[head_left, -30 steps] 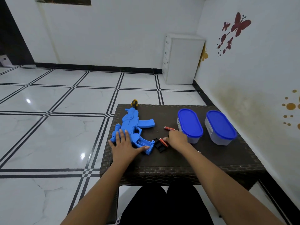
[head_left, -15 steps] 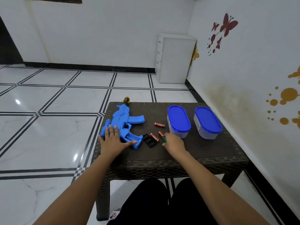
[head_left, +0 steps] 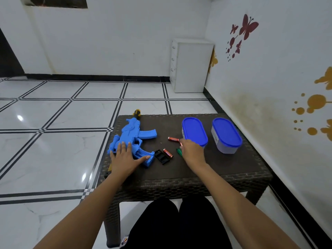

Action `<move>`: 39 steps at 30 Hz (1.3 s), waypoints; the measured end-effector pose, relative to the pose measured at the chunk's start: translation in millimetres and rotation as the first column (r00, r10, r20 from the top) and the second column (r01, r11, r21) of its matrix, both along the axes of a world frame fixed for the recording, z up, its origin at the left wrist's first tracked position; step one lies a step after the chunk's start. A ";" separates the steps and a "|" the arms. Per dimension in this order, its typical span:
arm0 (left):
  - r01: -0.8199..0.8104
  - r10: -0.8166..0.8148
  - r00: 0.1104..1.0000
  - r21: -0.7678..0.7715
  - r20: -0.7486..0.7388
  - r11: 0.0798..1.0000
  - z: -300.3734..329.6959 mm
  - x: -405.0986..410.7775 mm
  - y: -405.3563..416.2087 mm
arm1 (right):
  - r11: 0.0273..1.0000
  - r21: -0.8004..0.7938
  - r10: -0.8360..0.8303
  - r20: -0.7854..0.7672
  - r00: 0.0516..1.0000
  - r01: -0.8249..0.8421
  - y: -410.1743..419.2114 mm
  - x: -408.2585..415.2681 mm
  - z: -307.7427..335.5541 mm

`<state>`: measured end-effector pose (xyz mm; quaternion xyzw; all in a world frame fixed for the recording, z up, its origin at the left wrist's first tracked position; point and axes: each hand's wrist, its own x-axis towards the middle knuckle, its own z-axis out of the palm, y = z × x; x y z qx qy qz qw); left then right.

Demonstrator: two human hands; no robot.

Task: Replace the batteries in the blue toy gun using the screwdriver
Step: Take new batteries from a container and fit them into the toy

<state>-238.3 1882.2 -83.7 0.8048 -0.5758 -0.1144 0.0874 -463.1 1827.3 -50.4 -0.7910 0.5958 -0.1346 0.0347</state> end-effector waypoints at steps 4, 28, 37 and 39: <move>0.087 -0.089 0.996 -0.068 -0.014 0.994 14.9 -32.0 -11.5 | 0.964 -0.168 -0.159 0.258 0.953 0.207 -5.1 -51.8 19.0; 0.439 -0.561 0.668 -0.350 -0.489 0.828 -13.9 -256.8 -39.8 | 0.992 0.125 -0.001 -0.073 0.997 0.010 8.0 -183.1 -0.8; 0.278 -0.445 0.675 -0.356 -0.589 0.892 -26.9 -268.9 -52.9 | 0.999 0.023 0.024 0.221 0.975 -0.030 11.9 -173.7 -21.7; 0.268 -0.448 0.672 -0.370 -0.590 0.889 -28.8 -269.2 -53.4 | 1.000 -0.020 -0.007 0.344 0.939 0.015 14.0 -168.5 -24.3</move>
